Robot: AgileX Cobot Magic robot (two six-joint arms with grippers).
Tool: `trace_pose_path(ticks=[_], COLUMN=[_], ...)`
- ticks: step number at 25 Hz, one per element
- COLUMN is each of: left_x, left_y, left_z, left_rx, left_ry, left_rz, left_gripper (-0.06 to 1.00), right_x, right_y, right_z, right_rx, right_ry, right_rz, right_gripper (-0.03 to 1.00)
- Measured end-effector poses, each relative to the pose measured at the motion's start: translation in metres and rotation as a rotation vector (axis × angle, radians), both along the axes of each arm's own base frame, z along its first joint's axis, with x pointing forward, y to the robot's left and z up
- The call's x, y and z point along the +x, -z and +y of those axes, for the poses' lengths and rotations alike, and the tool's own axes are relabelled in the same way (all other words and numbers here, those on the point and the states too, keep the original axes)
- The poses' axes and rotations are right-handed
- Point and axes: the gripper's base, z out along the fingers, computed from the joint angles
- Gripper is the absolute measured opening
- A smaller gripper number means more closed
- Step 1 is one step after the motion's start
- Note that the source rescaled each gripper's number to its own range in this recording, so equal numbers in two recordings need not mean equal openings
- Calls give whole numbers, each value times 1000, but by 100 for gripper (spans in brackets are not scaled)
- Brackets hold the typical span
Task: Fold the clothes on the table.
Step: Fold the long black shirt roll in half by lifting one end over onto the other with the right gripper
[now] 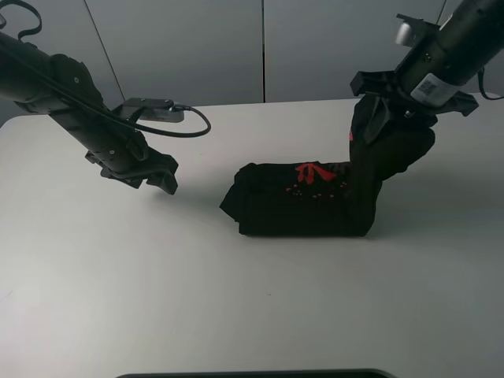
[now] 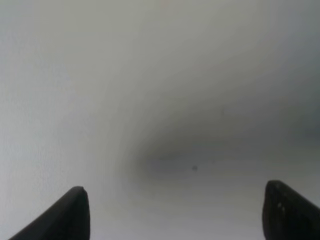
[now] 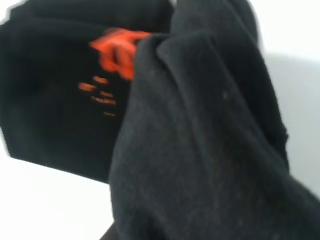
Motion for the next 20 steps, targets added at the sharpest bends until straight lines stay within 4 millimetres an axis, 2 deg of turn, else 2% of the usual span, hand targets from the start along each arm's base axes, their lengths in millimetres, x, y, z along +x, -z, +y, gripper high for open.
trace_pose_path(ticks=[3, 5, 9, 10, 11, 14, 15, 16, 20], left_x=[0, 0, 0, 0, 0, 0, 0, 0, 0], left_y=[0, 0, 0, 0, 0, 0, 0, 0, 0], left_z=[0, 0, 0, 0, 0, 0, 0, 0, 0], left_rx=[0, 0, 0, 1, 1, 1, 1, 1, 2], left_ry=[2, 2, 2, 4, 4, 7, 7, 7, 8], left_rz=[0, 0, 0, -1, -1, -2, -2, -2, -2], left_gripper=[93, 93, 93, 93, 93, 93, 93, 93, 93], right_x=[1, 2, 3, 2, 0, -2, -2, -2, -4], right_y=[15, 32, 65, 70, 74, 77, 76, 73, 48], right_z=[30, 51, 81, 87, 91, 97, 98, 99, 96], right_rx=[46, 59, 50, 43, 41, 62, 64, 70, 80], right_ry=[-32, -53, -97, -134, -163, -200, -214, -228, -274], right_rz=[3, 16, 1, -6, -9, -11, -22, -37, -131], right_gripper=[19, 19, 19, 22, 30, 83, 93, 97, 100])
